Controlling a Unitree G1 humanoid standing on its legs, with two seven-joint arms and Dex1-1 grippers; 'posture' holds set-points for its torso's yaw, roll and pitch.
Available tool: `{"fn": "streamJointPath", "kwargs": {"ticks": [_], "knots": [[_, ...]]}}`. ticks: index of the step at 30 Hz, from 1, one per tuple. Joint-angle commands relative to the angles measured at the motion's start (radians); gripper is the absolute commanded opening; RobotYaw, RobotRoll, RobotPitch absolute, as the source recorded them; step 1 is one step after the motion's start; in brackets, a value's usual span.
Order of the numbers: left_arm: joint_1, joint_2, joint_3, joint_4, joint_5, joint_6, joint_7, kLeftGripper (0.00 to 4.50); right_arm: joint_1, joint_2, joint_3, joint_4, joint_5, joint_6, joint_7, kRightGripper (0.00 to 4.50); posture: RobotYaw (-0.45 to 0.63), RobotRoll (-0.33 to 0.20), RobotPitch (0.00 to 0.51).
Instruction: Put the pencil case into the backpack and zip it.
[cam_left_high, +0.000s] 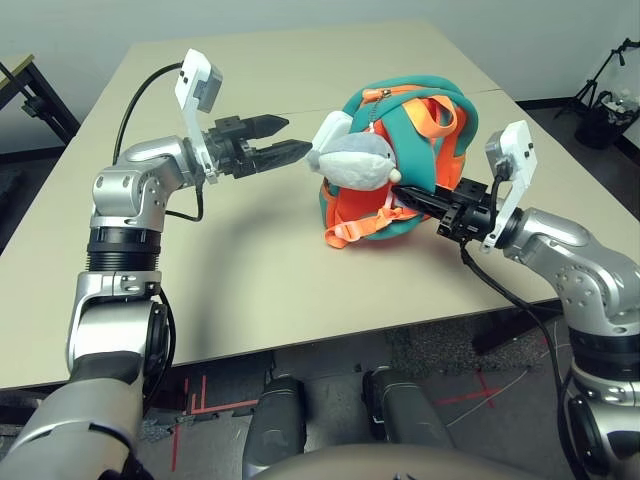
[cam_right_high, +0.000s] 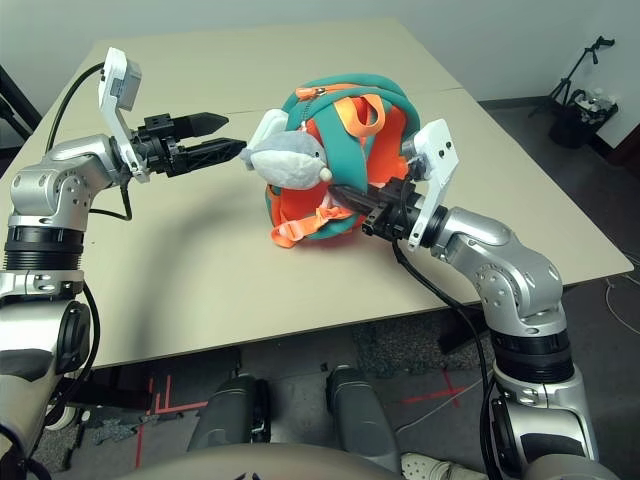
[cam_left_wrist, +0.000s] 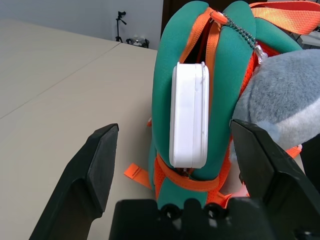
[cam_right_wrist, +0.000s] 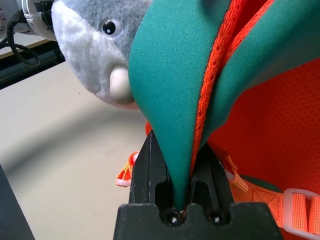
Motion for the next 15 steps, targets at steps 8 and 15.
{"fn": "streamJointPath", "kwargs": {"ticks": [8,15], "knots": [[0.002,0.01,0.004,-0.004,0.002,-0.005,0.004,4.5,-0.005,0.006,0.022,-0.004,0.002,-0.011,0.019,0.11,-0.11,0.0,0.052],[0.006,0.008,0.005,-0.01,-0.002,-0.002,0.007,4.5,-0.01,0.004,0.024,0.0,0.0,-0.012,0.024,0.11,-0.11,0.0,0.051]]}}
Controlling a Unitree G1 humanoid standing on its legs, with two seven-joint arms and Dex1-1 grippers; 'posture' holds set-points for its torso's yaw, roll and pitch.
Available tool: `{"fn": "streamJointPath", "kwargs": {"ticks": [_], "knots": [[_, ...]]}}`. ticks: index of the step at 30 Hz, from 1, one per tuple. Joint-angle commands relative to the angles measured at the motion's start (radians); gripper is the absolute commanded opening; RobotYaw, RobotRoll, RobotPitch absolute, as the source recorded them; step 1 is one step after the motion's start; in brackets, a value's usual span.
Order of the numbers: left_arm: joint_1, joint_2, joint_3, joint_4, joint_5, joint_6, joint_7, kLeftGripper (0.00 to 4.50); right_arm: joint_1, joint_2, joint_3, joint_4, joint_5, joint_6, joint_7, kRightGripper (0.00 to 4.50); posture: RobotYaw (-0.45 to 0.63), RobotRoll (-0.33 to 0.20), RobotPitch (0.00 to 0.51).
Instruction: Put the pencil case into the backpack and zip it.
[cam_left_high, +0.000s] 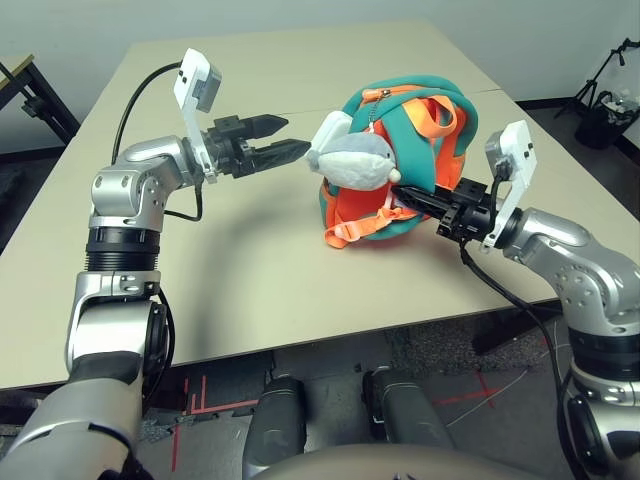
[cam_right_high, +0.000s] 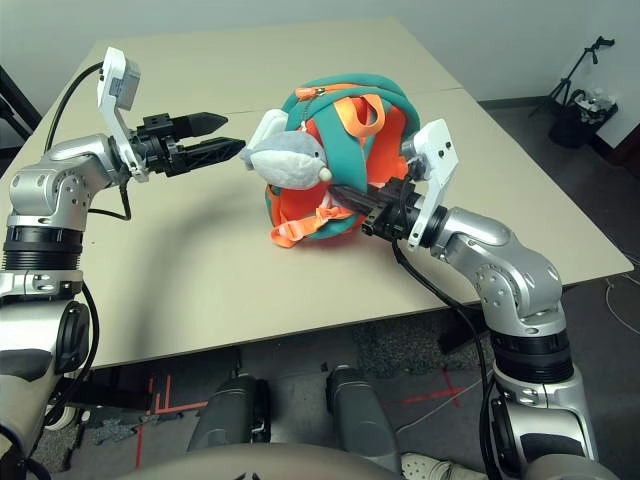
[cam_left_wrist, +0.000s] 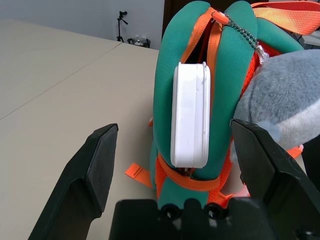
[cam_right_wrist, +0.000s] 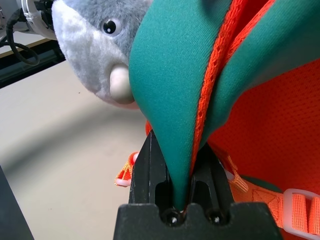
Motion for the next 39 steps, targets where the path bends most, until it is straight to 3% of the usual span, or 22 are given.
{"fn": "streamJointPath", "kwargs": {"ticks": [1,6,9,19,39], "knots": [[0.006,0.004,0.004,-0.009,-0.001,-0.002,0.004,4.5,-0.008,0.003,0.019,-0.001,0.006,-0.008,0.022,0.11,-0.11,0.0,0.052],[0.002,-0.002,0.005,-0.002,-0.003,-0.002,0.009,4.5,-0.006,0.001,0.017,-0.003,0.007,-0.007,0.022,0.11,-0.12,0.0,0.054],[-0.007,-0.004,0.01,0.009,-0.007,-0.002,0.011,3.9,-0.004,0.001,0.015,-0.006,0.007,-0.006,0.019,0.11,-0.12,0.0,0.055],[-0.007,-0.021,-0.005,0.007,-0.009,0.007,0.008,0.03,-0.002,0.001,0.012,-0.007,0.007,-0.008,0.018,0.11,-0.12,0.0,0.054],[-0.058,-0.108,-0.058,0.129,0.026,-0.039,-0.023,0.0,0.003,0.006,0.011,-0.022,0.009,-0.004,0.005,0.11,-0.14,0.0,0.057]]}}
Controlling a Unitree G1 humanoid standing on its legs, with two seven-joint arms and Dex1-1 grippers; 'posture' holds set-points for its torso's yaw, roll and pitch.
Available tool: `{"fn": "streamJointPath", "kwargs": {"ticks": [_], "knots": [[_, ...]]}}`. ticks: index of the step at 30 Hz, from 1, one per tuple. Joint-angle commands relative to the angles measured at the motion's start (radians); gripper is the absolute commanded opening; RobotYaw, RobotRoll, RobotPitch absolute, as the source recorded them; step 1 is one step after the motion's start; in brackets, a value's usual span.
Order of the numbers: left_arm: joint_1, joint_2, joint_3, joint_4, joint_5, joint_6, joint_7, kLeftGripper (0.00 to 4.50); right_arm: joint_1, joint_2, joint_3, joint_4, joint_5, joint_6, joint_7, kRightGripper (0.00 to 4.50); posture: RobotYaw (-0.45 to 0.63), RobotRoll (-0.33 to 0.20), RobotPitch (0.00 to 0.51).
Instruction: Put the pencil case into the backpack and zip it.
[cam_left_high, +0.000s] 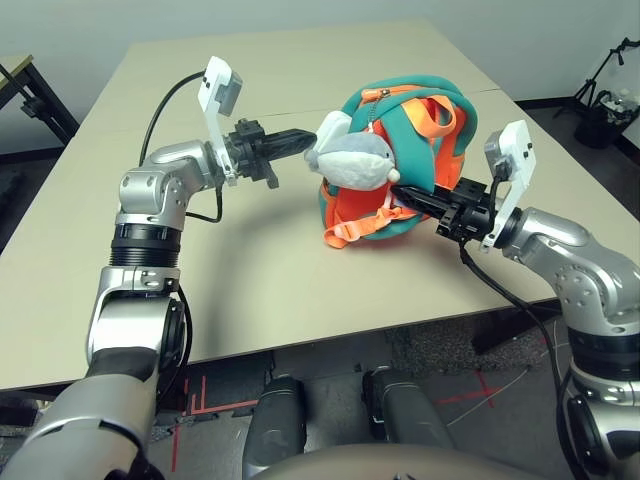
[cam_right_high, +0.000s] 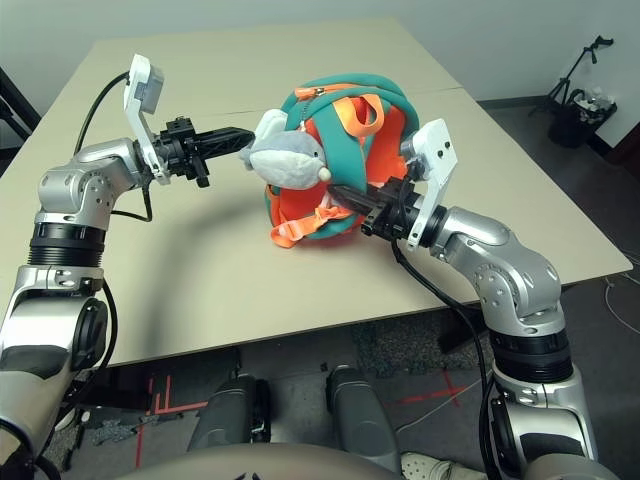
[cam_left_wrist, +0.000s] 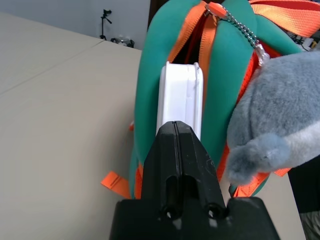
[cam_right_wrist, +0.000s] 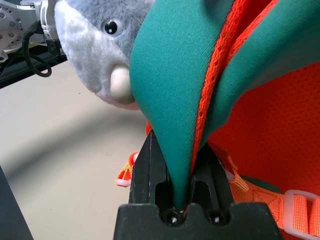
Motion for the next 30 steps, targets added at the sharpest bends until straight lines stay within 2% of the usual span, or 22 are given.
{"fn": "streamJointPath", "kwargs": {"ticks": [1,16,24,30], "knots": [[-0.029,-0.017,-0.023,0.045,0.024,-0.025,-0.014,0.0,0.004,0.005,0.01,-0.022,0.011,0.001,0.003,0.11,-0.14,0.0,0.057],[-0.129,-0.173,-0.051,0.314,0.101,-0.16,-0.017,0.0,0.009,0.003,0.007,-0.029,0.01,-0.002,-0.003,0.11,-0.15,0.0,0.049],[-0.138,-0.213,-0.065,0.401,0.175,-0.23,0.011,0.0,0.008,0.004,0.006,-0.03,0.009,-0.004,-0.006,0.11,-0.16,0.0,0.043],[-0.129,-0.204,-0.043,0.385,0.172,-0.219,0.006,0.0,0.006,0.004,0.007,-0.024,0.006,-0.009,-0.001,0.11,-0.15,0.0,0.043]]}}
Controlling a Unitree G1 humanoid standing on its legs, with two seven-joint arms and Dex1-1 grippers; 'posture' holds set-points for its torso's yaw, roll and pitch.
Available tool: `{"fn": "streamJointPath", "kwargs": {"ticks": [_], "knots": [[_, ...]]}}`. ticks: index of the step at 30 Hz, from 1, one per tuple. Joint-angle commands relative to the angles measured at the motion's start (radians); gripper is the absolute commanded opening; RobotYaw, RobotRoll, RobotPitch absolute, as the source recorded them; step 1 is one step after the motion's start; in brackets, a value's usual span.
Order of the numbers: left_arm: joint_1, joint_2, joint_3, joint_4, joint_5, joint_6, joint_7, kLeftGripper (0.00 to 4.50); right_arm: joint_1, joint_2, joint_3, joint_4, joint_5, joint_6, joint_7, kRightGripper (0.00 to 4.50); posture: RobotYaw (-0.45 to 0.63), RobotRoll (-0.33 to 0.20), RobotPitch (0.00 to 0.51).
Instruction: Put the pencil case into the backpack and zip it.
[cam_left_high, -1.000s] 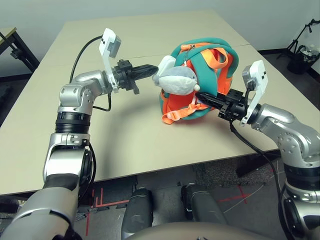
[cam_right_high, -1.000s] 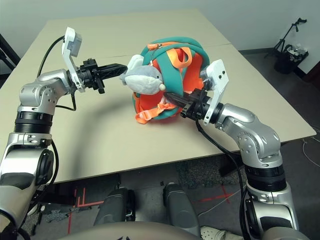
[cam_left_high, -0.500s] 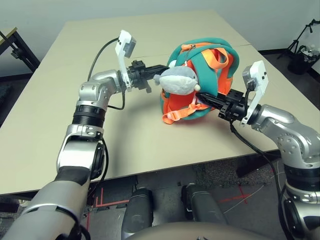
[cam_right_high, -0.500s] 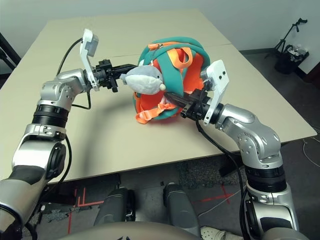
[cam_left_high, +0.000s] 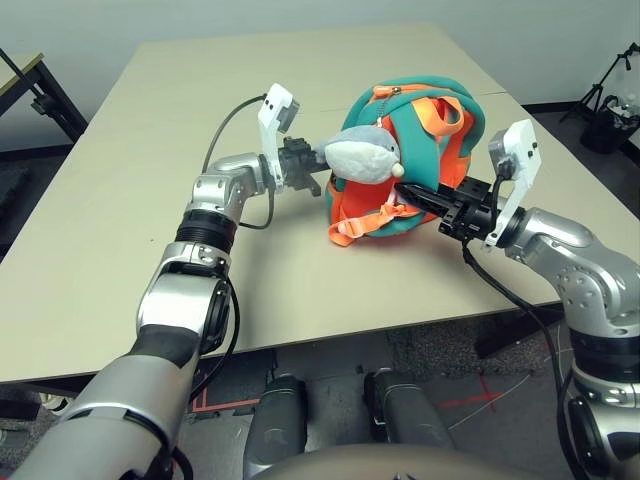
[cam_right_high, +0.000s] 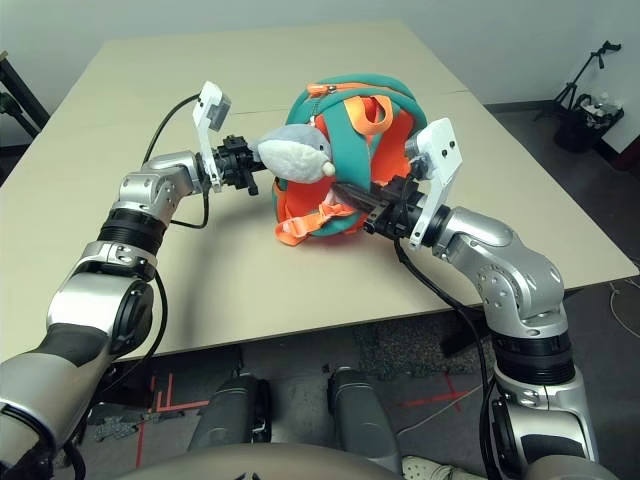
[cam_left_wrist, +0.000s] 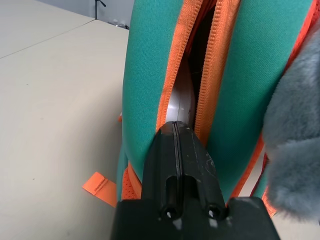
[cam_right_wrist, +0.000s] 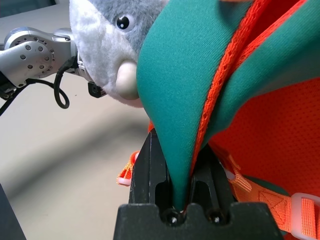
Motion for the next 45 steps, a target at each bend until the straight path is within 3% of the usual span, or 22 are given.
{"fn": "streamJointPath", "kwargs": {"ticks": [1,8,16,19,28,29,45], "knots": [[-0.001,-0.003,-0.006,-0.004,0.016,0.005,0.004,0.0,-0.002,0.006,0.02,-0.016,0.012,-0.008,0.021,0.11,-0.15,0.0,0.043],[0.044,0.062,0.054,-0.12,-0.036,0.071,0.007,0.0,-0.005,0.012,0.026,-0.015,0.011,-0.005,0.022,0.11,-0.15,0.0,0.046],[0.072,0.194,0.128,-0.348,-0.115,0.202,0.021,0.11,-0.004,0.016,0.034,-0.008,0.01,-0.006,0.026,0.11,-0.13,0.0,0.048],[0.075,0.224,0.15,-0.426,-0.153,0.255,0.025,0.8,-0.008,0.018,0.039,-0.003,0.009,-0.007,0.03,0.11,-0.12,0.0,0.05],[0.091,0.247,0.171,-0.623,-0.277,0.394,0.037,4.3,-0.012,0.019,0.05,0.005,0.001,-0.012,0.037,0.11,-0.11,0.0,0.053],[0.09,0.247,0.167,-0.634,-0.283,0.401,0.036,4.5,-0.013,0.018,0.05,0.006,0.001,-0.013,0.037,0.11,-0.11,0.0,0.052],[0.146,0.239,0.022,-0.737,-0.31,0.446,-0.014,4.5,-0.019,0.018,0.049,0.011,-0.009,-0.016,0.039,0.11,-0.12,0.0,0.045]]}}
